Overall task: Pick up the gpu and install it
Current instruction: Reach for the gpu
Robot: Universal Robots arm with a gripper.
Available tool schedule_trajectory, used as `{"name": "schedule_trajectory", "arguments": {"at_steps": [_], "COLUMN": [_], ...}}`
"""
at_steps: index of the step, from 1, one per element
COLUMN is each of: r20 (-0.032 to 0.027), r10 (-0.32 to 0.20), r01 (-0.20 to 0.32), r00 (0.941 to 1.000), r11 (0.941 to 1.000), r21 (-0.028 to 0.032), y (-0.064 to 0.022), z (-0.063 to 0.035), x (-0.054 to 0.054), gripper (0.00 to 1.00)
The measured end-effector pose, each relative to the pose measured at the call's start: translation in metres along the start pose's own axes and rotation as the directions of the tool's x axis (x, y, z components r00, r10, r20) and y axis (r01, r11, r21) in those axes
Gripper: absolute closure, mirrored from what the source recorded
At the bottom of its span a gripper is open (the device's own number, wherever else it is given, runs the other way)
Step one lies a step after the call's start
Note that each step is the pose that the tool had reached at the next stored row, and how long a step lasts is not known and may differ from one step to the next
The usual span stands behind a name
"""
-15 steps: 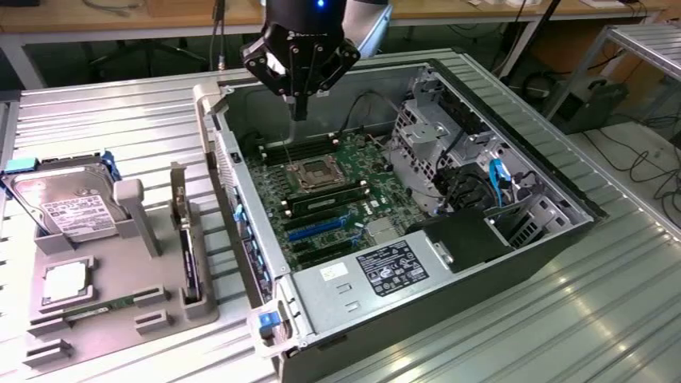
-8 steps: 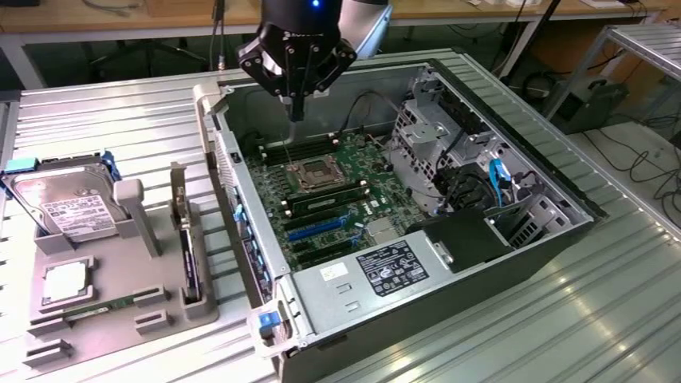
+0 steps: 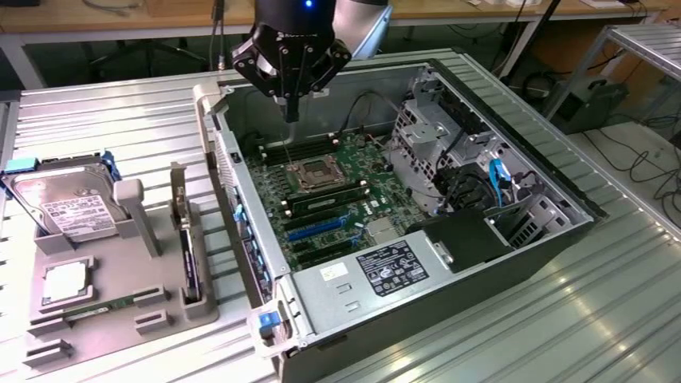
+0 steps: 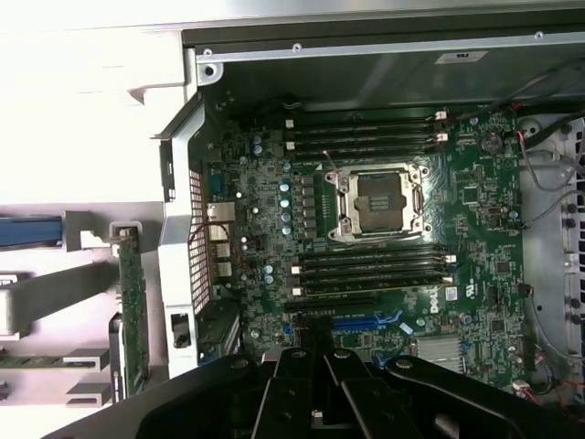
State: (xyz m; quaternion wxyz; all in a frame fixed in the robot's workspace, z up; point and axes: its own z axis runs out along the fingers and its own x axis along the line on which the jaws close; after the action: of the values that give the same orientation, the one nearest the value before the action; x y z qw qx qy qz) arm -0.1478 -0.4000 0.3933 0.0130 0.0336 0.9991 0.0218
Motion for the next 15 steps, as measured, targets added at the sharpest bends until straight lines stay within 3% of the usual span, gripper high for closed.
{"name": "schedule_trajectory", "arguments": {"at_steps": [15], "r20": [0.0], "r10": [0.0], "r01": [0.0], "r00": [1.0], "r11": [1.0], "r21": [0.0], "y": [-0.0005], "z": [-0.0002], "x": [0.0076], "gripper": [0.89]}}
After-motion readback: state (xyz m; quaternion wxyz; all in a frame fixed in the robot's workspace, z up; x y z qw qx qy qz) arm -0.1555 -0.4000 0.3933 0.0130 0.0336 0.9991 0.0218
